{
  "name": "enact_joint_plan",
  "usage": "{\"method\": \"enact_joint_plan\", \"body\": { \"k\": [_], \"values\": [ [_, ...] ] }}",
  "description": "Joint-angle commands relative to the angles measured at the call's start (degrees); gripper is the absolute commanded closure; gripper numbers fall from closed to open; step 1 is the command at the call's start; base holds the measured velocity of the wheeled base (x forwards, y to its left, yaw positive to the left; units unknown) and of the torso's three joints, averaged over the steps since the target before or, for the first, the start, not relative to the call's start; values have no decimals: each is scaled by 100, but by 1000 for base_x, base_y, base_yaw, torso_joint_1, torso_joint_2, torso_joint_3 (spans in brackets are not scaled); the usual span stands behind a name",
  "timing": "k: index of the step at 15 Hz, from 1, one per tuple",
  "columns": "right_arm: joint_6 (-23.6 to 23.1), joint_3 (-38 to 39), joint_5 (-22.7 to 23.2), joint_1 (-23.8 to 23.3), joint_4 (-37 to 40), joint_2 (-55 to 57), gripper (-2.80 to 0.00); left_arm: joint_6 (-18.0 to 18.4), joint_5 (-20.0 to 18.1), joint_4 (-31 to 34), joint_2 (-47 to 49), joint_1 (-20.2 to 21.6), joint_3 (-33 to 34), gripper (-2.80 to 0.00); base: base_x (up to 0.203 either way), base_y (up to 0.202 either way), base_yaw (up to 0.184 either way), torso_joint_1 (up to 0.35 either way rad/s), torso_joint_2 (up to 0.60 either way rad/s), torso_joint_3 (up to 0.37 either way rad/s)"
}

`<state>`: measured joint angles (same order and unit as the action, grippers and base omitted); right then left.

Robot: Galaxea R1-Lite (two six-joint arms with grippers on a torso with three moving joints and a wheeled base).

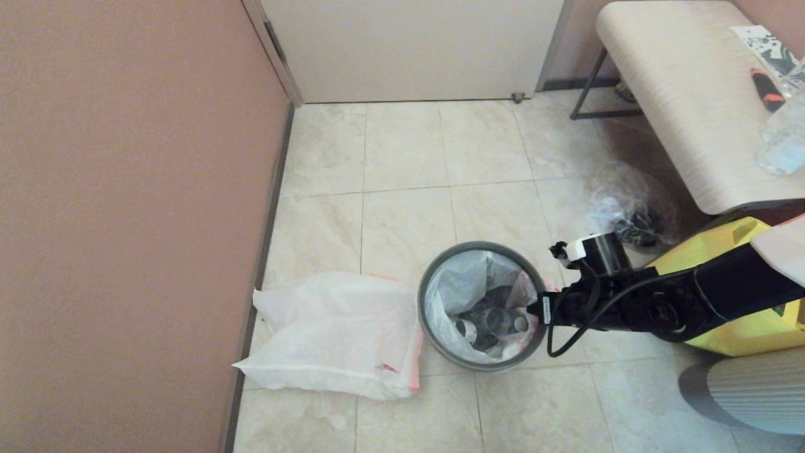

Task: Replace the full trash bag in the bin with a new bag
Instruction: Place the trash can ring on the floor

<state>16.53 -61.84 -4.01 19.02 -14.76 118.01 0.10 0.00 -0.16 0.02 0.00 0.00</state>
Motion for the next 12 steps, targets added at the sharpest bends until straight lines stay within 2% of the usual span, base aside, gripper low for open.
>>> {"method": "enact_joint_plan", "body": {
  "k": [1, 2, 12],
  "values": [
    [8, -132, -3, -45, -2, 211, -280, -1, 0, -2, -2, 0, 0, 0, 0, 0, 0, 0, 0, 0],
    [8, -176, -5, -48, 0, 231, 0, -1, 0, -2, -2, 0, 0, 0, 0, 0, 0, 0, 0, 0],
    [-1, -331, -14, -57, 48, 209, 0, -1, 0, -2, -2, 1, 0, 0, 0, 0, 0, 0, 0, 0]
  ]
}}
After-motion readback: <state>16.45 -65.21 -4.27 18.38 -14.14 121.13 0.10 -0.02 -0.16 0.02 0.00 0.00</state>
